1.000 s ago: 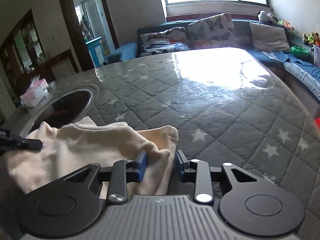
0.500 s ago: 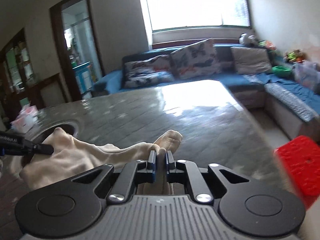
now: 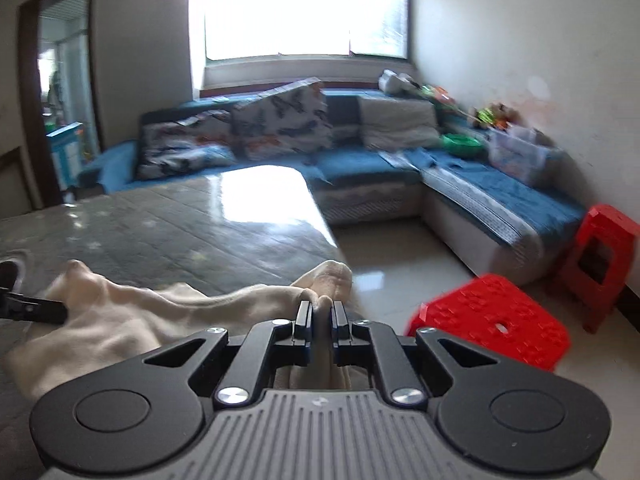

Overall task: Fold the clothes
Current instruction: 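Fold the lifted edge over the bundle with both grippers and release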

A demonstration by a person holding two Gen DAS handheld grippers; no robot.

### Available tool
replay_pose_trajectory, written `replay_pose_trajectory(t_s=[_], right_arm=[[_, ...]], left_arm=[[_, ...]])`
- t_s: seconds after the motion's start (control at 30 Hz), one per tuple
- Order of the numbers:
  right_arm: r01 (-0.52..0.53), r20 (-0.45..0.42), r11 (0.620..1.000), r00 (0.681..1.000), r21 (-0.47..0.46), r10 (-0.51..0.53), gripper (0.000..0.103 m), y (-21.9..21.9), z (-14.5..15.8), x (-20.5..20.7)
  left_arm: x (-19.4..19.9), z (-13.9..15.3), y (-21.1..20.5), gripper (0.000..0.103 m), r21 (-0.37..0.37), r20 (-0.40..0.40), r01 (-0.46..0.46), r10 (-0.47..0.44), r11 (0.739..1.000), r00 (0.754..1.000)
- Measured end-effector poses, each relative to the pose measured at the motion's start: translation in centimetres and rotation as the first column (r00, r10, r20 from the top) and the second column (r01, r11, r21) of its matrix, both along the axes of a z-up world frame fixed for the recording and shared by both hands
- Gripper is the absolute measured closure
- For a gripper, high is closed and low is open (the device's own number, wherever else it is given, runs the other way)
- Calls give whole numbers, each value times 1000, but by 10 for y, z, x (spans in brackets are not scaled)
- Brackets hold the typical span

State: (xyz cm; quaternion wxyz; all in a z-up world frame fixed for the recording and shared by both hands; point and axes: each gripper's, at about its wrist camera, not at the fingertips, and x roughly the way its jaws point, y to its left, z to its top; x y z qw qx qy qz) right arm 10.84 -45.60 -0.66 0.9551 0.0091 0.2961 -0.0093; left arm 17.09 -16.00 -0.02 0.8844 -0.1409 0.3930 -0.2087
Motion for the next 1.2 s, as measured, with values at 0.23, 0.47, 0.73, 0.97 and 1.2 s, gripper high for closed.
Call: replay_pose_trajectory(t_s=[0.23, 0.47, 0.73, 0.97, 1.2], right_arm=[[45, -45, 999, 998, 8, -45, 92, -10, -18, 7], [-45, -63, 997, 997, 63, 49, 90, 10, -23, 28], [-45, -103, 998, 993, 52, 51, 83, 28, -41, 55], [-116, -64, 992, 991, 57, 120, 80, 50, -27, 52], [-112, -80, 993, 990, 38, 115, 79, 66, -34, 68]], left_arm=[[-6, 0, 0, 65, 77, 32, -13, 11, 997, 999], [-12, 4, -1, 55, 124, 72, -19, 10, 992, 997], [-13, 1, -4, 50, 166, 83, -1, -13, 986, 996], [-17, -3, -8, 47, 193, 95, 18, -37, 981, 995], [-21, -6, -12, 45, 228, 103, 37, -62, 973, 993]])
